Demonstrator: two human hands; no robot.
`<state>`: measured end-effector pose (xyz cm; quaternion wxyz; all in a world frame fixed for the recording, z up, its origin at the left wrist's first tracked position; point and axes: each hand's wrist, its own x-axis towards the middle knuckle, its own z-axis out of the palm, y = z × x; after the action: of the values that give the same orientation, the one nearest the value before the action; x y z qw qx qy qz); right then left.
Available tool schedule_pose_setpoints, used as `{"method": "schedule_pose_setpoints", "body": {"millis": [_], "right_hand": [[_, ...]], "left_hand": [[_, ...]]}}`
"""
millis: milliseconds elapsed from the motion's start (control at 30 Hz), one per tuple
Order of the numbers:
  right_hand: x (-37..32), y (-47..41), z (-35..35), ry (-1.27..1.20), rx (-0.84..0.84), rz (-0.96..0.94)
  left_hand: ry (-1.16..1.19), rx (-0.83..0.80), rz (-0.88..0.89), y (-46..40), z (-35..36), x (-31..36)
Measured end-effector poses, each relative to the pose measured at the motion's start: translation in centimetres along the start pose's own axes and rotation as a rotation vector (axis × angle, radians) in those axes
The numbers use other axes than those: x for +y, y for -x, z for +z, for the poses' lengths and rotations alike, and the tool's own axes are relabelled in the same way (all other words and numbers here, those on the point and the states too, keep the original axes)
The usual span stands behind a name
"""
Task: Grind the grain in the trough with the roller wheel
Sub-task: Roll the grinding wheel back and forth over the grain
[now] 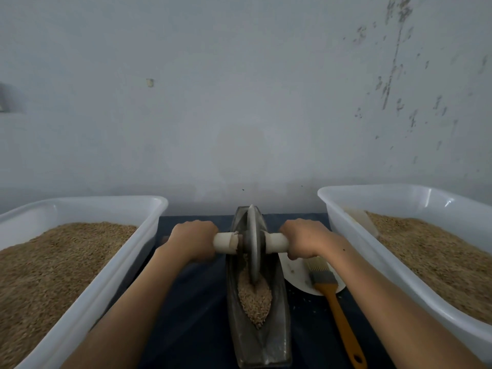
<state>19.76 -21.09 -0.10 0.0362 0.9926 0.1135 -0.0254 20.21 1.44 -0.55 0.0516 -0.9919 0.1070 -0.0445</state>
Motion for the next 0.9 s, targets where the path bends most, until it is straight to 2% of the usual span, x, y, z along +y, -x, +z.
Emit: {"method": "schedule_pose_setpoints", "body": {"millis": [67,133,200,300,467,600,767,900], "right_hand": [[0.0,-0.2,0.5,0.042,0.145,-0.001],[-0.1,-0.2,0.9,0.05,0.257,0.001],[-0.2,-0.2,0.9,0.05,0.257,0.0],[-0.3,0.1,0.3,0.062,0.13,-0.012],[-0.2,0.7,-0.7,-0.062,-0.194,0.012],[-0.4,0.6,-0.7,-0.072,-0.265,0.018],[-0.3,0.6,-0.6,-0.033,-0.115,0.014],[-0.3,0.1,0.2,0.058,0.137,0.002]], "left_hand": [[-0.029,0.139,-0.008,-0.1,0.5,0.0],[-0.013,0.206,-0.03,-0.1,0.8,0.1],[-0.01,0.211,-0.033,-0.1,0.9,0.1],[-0.017,0.11,-0.021,0.0,0.6,-0.1],[0.039,-0.204,-0.013,0.2,-0.5,-0.5],[0.115,-0.292,0.004,0.2,-0.7,-0.7],[0.07,-0.194,-0.022,0.1,-0.4,-0.3],[0.016,0.048,-0.04,0.0,0.3,-0.2]]}}
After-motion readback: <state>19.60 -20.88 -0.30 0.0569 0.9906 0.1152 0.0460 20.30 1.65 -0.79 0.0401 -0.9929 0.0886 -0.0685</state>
